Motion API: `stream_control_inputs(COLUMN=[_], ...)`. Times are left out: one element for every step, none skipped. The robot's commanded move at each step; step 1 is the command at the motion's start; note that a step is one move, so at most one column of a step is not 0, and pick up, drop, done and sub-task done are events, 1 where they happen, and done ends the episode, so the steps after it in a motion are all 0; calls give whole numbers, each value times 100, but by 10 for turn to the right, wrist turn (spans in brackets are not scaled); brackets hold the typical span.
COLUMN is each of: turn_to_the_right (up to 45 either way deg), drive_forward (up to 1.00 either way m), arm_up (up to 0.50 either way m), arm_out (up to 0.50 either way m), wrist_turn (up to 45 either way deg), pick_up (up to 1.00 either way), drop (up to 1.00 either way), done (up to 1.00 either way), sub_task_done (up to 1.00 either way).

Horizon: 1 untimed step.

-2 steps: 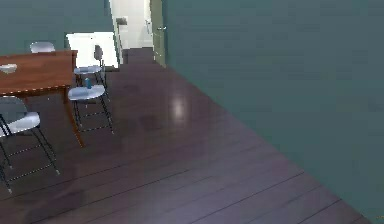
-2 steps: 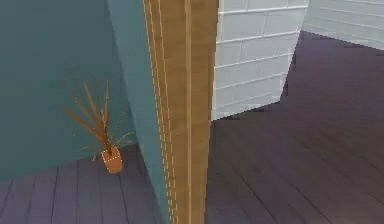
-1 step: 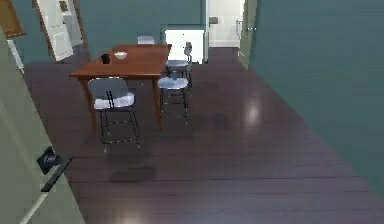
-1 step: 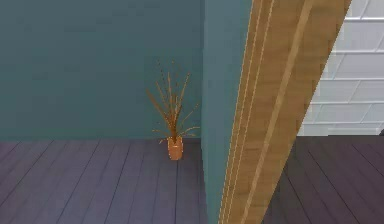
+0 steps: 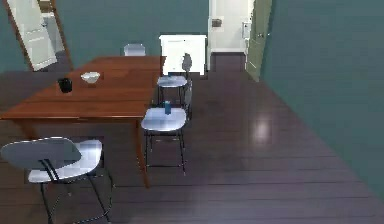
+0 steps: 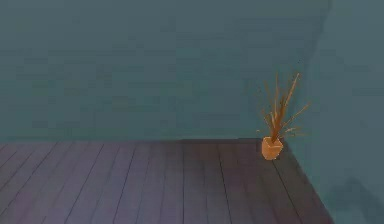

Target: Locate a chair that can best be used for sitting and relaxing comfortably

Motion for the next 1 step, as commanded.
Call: stream_control_inputs(turn_to_the_right=[-450], drive_forward=[0], arm_up=[0], arm_out=[0], wrist_turn=[0], pick_up=[0], drop=[0], done=[0], sub_task_done=[0])
